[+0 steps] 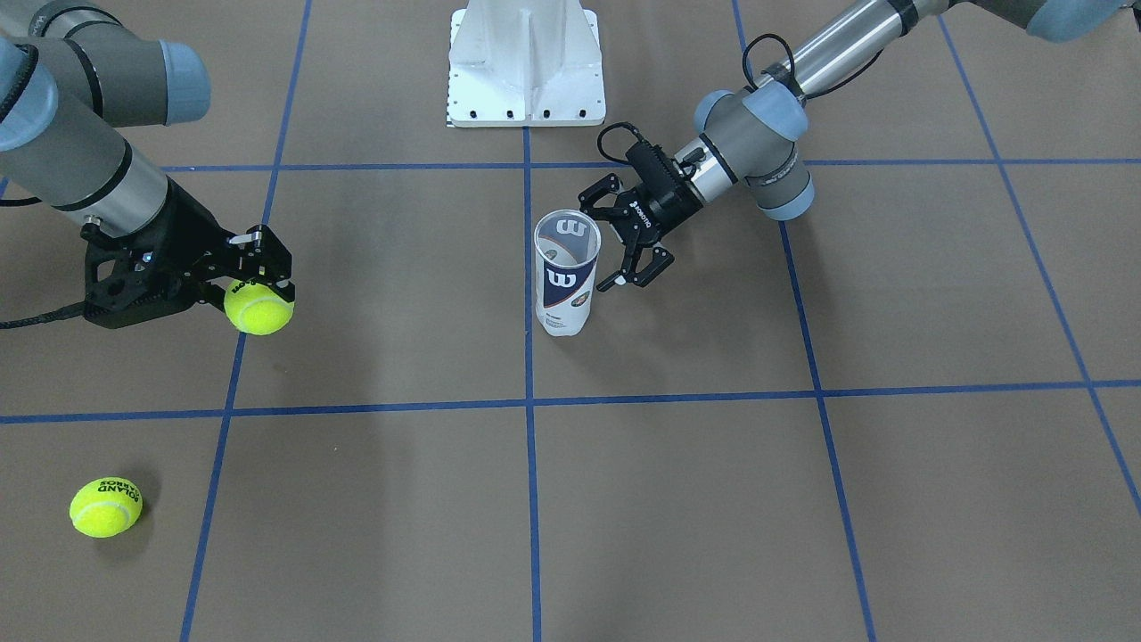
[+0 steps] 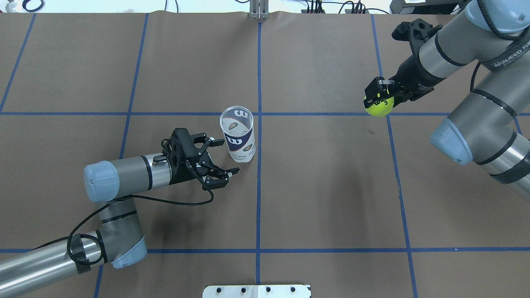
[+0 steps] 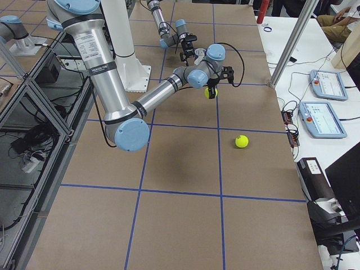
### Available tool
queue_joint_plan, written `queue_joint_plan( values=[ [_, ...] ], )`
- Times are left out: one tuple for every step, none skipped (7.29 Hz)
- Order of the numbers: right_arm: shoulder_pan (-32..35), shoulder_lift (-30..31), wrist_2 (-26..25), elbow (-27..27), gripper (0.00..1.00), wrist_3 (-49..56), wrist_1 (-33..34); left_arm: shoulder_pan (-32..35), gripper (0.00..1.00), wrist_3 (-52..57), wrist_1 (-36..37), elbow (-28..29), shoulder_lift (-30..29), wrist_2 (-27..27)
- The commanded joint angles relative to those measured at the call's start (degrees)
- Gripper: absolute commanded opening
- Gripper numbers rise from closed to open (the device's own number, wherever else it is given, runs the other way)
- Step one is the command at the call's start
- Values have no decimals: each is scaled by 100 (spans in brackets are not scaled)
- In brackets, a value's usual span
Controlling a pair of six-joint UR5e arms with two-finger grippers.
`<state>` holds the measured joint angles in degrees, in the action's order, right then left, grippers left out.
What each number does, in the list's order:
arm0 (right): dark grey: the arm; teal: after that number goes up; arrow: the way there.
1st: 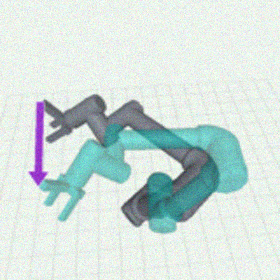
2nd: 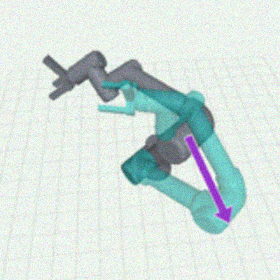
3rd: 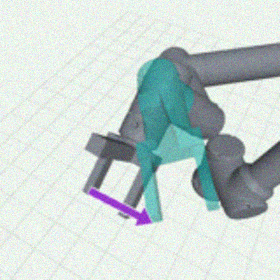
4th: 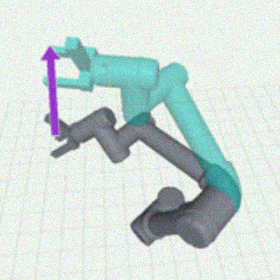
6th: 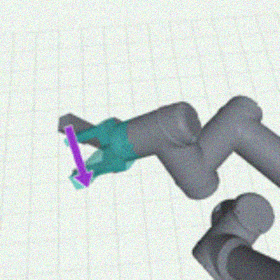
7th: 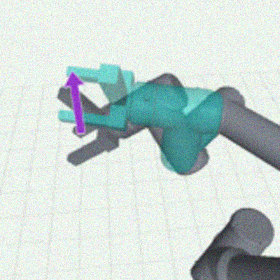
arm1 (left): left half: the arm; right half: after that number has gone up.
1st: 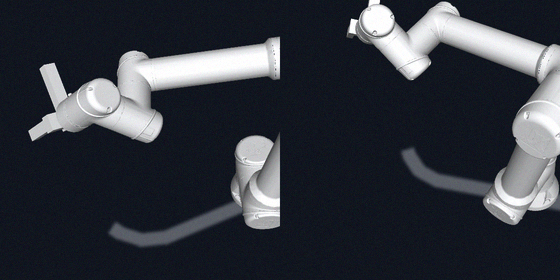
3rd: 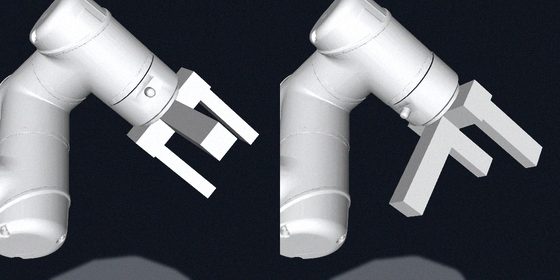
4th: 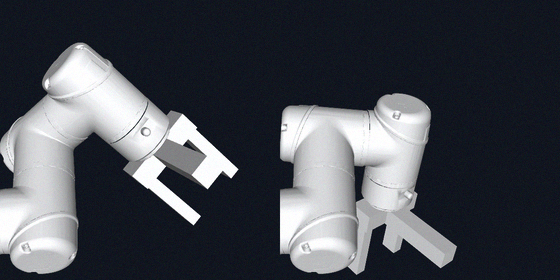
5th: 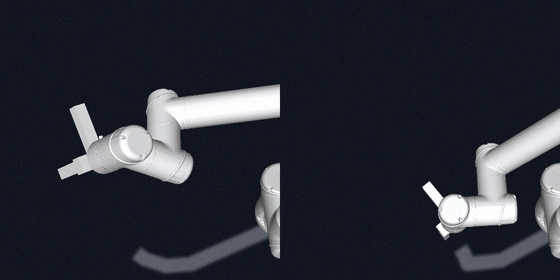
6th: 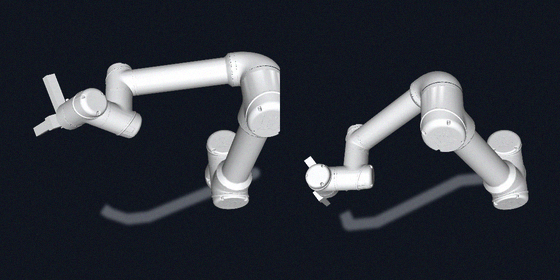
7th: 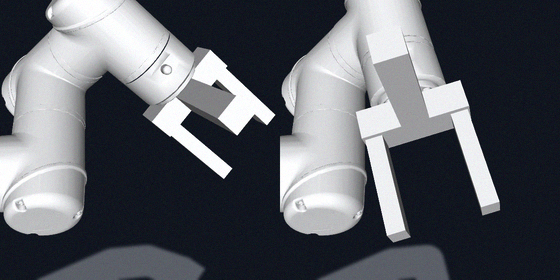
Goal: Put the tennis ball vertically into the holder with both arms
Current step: 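Lift the ball with the right gripper while the left gripper grasps the can's side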
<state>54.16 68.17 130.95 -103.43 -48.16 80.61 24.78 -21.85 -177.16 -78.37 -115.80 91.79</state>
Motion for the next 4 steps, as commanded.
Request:
queue_joint_plan(
  values=[
    [-29, -111, 1, 16, 0, 0, 77, 1, 98, -4, 6, 6, -4, -213],
    [-46, -155, 1, -2, 0, -9, 86, 1, 98, -4, 15, 6, -4, -214],
    [-81, -216, 1, -11, 0, -9, 130, 1, 99, -4, 15, 32, -4, -214],
    [-81, -295, 1, -28, 0, -9, 269, 1, 98, -4, 24, 50, -13, -214]
  ],
)
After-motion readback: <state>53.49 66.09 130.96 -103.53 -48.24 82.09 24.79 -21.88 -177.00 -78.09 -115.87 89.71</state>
